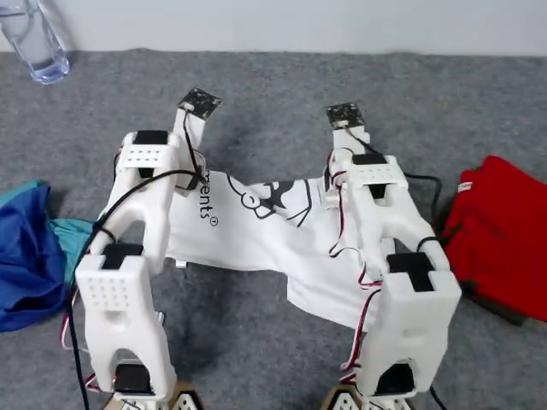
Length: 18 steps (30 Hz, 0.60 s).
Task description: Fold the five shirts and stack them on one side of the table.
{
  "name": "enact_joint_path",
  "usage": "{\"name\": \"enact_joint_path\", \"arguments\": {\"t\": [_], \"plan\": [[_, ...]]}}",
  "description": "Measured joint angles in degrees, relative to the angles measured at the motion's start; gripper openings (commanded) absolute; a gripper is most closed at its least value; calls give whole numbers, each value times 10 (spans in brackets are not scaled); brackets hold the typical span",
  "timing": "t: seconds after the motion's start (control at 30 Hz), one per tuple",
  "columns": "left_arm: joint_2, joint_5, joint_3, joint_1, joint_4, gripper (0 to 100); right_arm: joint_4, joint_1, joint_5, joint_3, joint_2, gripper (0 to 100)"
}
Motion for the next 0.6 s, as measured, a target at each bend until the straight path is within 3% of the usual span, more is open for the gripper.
{"name": "enact_joint_path", "arguments": {"t": [0.27, 0.6], "plan": [[136, 3, -202, -25, 113, 13, -33, 68, -2, -14, 12, 8], [200, -20, -483, -67, 296, 13, 12, 70, -2, -12, -23, 8]]}}
